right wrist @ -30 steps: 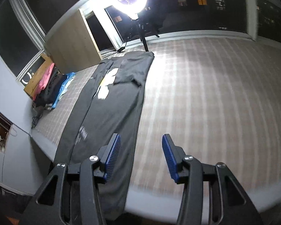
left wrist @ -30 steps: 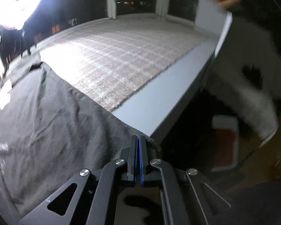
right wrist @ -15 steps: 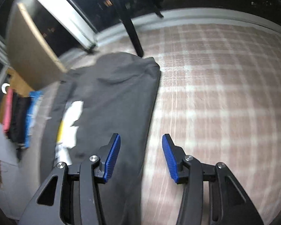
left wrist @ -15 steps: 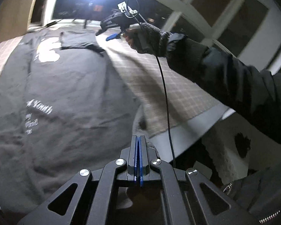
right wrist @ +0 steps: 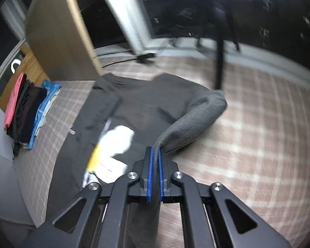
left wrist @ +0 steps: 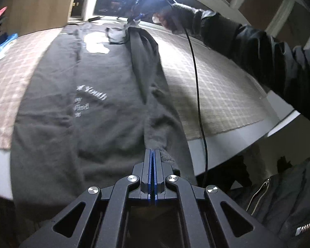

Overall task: Fold clothes
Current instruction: 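Hold the hem with the left gripper and straighten the sweatshirt with the right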

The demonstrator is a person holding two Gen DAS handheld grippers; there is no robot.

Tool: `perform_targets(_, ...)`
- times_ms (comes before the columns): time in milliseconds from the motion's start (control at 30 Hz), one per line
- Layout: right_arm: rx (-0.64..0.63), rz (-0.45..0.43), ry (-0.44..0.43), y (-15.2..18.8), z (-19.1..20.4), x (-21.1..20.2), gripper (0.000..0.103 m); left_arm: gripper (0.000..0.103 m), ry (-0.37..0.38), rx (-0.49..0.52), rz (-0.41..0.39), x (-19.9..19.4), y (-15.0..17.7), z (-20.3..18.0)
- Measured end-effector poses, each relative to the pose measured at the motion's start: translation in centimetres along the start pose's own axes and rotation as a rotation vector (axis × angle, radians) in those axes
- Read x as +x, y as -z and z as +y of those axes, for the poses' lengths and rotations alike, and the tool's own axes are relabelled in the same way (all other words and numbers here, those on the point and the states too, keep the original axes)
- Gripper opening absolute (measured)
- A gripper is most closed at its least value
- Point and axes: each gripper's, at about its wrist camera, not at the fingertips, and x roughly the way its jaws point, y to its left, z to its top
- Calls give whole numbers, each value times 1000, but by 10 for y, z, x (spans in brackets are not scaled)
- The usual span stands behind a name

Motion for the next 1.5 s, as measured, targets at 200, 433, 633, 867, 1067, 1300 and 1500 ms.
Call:
perform_targets(200, -74, 19, 18, -22, 58, 29, 5, 1, -65, -27, -37, -22, 15, 9)
perform_targets(433, -138, 142, 33, -19, 100, 88, 11, 1, -65, -155, -22, -17, 28, 41)
perform_targets(633, -237, 122, 60, -3, 124, 68, 30, 0, -43, -189, 43, -14, 33, 59)
perform_targets(867, -161, 90, -98, 107, 93, -48, 35, 23, 4, -114, 63, -15, 24, 49)
perform_targets(1067, -137, 171, -143, 278, 84, -111, 35, 33, -23, -74, 112, -3, 18, 51)
perform_targets(1300, -102, 194, -181, 379, 97, -132, 35, 29, -4, 27, 177, 11, 20, 43)
perform_targets(1500, -121, 170, -130, 406, 110, -133, 35, 4, 30, 12, 111, -15, 18, 47)
